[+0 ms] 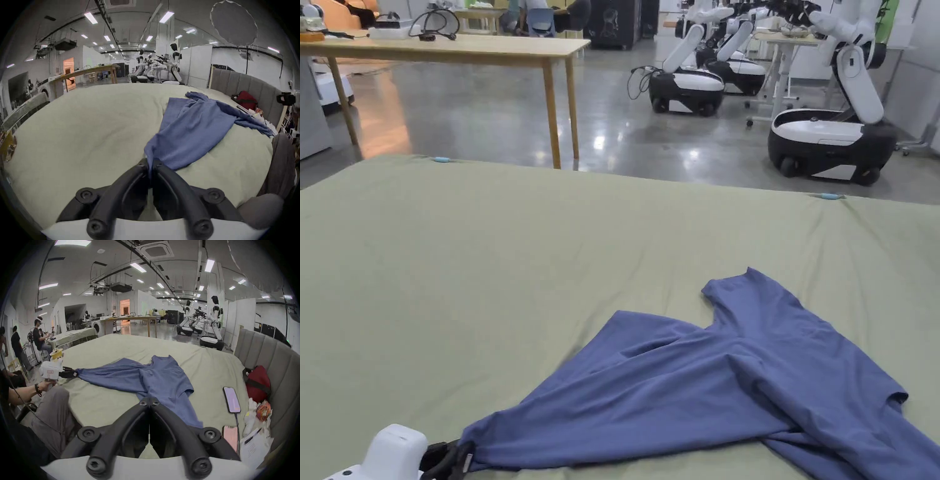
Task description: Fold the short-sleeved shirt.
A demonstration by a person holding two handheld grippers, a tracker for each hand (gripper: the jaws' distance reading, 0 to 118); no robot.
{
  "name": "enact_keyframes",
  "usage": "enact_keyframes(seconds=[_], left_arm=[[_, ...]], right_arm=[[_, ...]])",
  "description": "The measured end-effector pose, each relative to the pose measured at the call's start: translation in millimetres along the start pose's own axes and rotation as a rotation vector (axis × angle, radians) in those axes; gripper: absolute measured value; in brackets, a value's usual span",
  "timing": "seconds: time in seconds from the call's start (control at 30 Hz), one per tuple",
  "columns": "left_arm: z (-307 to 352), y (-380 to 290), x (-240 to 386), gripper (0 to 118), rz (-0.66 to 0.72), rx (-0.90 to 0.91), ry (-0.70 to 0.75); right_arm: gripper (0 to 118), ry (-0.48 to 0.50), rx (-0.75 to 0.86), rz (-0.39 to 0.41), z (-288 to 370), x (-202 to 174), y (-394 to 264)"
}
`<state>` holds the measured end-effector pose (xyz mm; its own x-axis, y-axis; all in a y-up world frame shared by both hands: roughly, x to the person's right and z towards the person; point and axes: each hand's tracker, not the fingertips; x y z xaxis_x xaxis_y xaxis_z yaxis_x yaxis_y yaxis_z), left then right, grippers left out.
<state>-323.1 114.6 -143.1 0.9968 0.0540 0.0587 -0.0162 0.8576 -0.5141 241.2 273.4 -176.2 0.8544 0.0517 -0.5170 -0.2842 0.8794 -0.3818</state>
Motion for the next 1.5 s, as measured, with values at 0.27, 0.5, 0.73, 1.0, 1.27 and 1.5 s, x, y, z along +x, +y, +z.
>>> enact_keyframes(seconds=[0.27,0.5,0.73,1.0,1.27,1.5], left_arm=[[13,32,7,1,0.016,0.020,-0.027],[25,53,32,1,0.060,0.048,-0.059],[22,57,33,1,0.061,0.039,-0.043],[21,62,29,1,0.038,0.010,-0.049],[21,76,27,1,0.051,0.035,-0.049],[13,142,23,1,0.164,0.147,-0.104]], right_arm=[[0,-0.001,-0.083,0.125,-188,66,100],[117,-0.068,-0.458,0.159,-389,136,106],[109,-0.065,-0.629,0.040,-455,164,70],[2,-0.040,-0.548,0.125,-429,129,69],[2,-0.097,-0.229,-0.045,-330,105,98],[2,-0.152,0.122,-0.139,-135,100,111]])
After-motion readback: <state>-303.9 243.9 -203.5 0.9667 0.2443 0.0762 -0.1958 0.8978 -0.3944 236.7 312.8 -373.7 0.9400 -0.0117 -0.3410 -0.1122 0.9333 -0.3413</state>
